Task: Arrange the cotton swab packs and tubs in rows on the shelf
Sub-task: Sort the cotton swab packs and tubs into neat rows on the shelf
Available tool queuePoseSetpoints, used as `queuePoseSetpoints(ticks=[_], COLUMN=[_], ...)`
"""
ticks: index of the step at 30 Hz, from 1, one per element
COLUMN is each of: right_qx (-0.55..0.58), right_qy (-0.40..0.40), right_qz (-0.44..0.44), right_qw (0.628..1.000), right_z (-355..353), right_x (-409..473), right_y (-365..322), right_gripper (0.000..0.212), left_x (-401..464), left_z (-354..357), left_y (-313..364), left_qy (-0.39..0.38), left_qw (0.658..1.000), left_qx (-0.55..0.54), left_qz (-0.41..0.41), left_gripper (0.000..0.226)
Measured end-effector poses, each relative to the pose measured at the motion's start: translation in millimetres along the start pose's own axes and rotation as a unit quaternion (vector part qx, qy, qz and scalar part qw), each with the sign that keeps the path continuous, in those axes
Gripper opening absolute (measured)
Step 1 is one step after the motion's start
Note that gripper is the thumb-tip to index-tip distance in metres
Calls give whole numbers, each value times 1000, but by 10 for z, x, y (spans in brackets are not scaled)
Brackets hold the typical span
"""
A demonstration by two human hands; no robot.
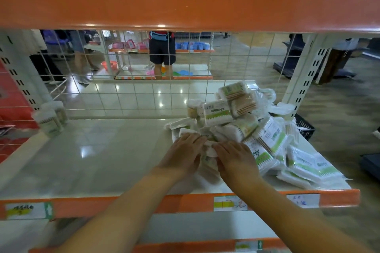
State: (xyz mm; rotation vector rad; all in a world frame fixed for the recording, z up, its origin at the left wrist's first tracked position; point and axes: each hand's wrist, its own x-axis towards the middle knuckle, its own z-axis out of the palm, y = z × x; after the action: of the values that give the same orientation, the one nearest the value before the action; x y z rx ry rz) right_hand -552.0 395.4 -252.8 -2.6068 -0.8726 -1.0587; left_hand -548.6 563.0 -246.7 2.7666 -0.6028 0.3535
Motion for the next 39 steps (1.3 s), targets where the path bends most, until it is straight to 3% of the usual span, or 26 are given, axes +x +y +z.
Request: queuePoseSetpoints(ticks=[8,12,19,23,30,32,39], right_qx=[-3,13,51,101,95,84,83], right_qy=[-1,20,53,56,86,91,96], right_qz=[6,-1,-46,-75,-87,-65,-22], right_qw=[1000,1000,996,990,988,990,992], right_z=[-140,-185,-259,-340,-407,-433,-456], right_x=[-125,-191,-227,-240,-211,-184,-85], right_y=[-12,8,-23,-30,-20,22,145], right_gripper=[26,25,27,27,35,34,25], left_x=[-45,-78,-46,-35,-60,-81,-49], left_z=[-11,-41,-131,-234,-335,-359,-504], left_y=[18,36,6,39,61,61,115], left_qy=[-43,-13,66,23,-162,-176,-175], left_qw=[999,993,956,925,868,856,814], left_qx=[-22,-115,-256,-347,-445,-459,-525], left_qz=[1,-35,-128,-152,-150,-162,-176], left_gripper=[58,60,32,22,40,44,26])
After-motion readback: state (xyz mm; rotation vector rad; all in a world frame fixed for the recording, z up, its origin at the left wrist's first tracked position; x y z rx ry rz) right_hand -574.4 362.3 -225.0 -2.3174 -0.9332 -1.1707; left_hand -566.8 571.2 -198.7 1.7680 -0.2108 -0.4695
